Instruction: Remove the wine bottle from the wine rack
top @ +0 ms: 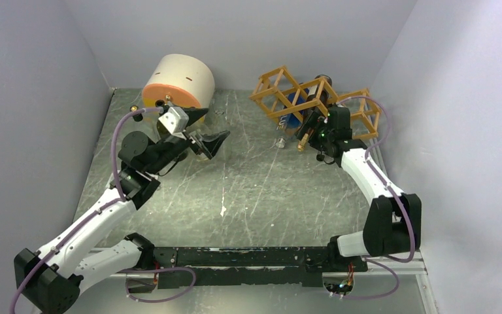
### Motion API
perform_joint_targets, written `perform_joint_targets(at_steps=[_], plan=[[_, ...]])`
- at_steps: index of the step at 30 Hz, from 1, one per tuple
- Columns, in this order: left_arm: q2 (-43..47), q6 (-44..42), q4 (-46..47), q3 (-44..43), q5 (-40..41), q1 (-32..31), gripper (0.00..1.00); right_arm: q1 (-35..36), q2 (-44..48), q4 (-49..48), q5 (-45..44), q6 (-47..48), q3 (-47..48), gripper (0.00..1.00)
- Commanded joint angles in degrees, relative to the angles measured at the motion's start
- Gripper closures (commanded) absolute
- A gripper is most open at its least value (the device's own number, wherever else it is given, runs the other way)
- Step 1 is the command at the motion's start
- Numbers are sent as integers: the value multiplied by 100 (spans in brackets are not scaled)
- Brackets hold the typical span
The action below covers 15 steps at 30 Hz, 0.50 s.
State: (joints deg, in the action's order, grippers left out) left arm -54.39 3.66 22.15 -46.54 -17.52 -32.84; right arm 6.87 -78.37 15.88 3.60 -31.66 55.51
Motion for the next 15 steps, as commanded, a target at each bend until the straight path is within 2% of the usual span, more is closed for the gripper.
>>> perform_joint_targets(at_steps=[1,4,9,15], plan=[[269,-38,263,4,325,-41,0,-2,-251,-669,171,-221,89,1],[292,-52,295,52,392,-39,0,-7,-276,-1029,-29,-309,-190,4],[104,163,360,60,581,-47,1,-3,-327,-1646,-87,-412,-492,15],[39,142,252,10,670,-40,0,-6,-790,-1974,92,-535,-424,23]])
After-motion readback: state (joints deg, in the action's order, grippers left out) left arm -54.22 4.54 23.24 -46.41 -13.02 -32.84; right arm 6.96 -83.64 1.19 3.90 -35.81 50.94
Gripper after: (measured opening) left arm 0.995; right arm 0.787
